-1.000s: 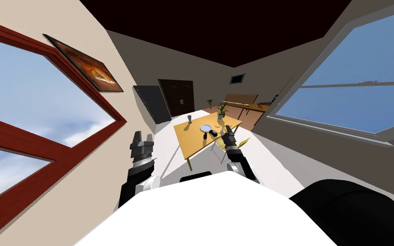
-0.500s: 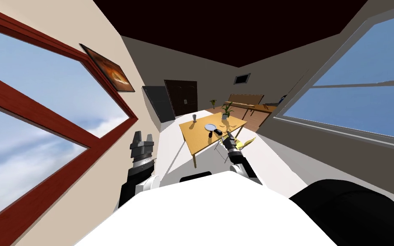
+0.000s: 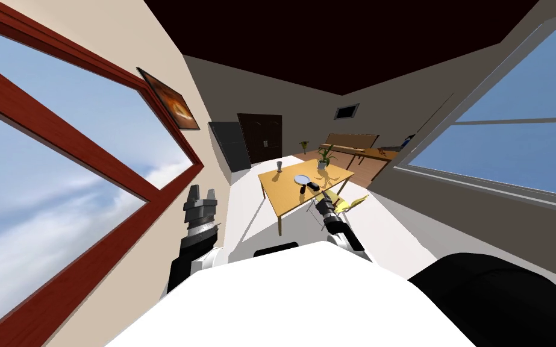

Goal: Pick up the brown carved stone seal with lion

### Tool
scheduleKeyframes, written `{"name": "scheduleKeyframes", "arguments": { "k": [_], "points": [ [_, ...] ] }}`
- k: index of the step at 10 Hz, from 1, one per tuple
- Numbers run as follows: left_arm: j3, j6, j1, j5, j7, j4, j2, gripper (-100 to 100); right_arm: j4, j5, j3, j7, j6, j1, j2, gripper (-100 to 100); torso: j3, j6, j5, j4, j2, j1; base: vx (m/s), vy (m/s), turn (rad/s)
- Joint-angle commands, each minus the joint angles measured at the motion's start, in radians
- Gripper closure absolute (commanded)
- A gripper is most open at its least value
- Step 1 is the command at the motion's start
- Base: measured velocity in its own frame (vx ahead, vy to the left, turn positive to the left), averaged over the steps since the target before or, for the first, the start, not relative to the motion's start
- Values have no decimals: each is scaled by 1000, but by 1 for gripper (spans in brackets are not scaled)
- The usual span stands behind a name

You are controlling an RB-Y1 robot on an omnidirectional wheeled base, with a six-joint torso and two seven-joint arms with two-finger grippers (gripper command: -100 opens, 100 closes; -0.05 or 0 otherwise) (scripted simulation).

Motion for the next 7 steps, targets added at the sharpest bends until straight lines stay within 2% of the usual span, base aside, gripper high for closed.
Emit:
{"name": "scheduleKeyframes", "arguments": {
  "k": [1,2,3,4,5,6,7],
  "points": [
    [0,0,0,0,0,0,0,0,50,-47,-24,-50,35,-13,-19,-100,0,0,0,0,0,0,-2,141,83],
    [0,0,0,0,0,0,0,0,72,-47,-24,-59,35,-13,-19,-100,0,0,0,0,0,2,10,113,33],
    [0,0,0,0,0,0,0,0,104,-86,-43,-92,71,-15,-30,-100,0,0,0,0,-1,0,7,123,89],
    [0,0,0,0,0,0,0,0,124,-86,-43,-108,71,-15,-30,-100,0,0,0,0,-1,1,16,110,48],
    [0,0,0,0,0,0,0,0,148,-126,-63,-142,106,-18,-43,-100,-1,0,0,0,-1,0,42,135,103],
    [0,0,0,0,0,0,0,0,174,-126,-63,-159,106,-18,-43,-100,-1,0,0,0,-3,1,40,113,40],
    [0,0,0,0,0,0,0,0,199,-166,-83,-191,142,-21,-57,-100,-1,0,0,-1,-2,0,46,122,80]
  ]
}}
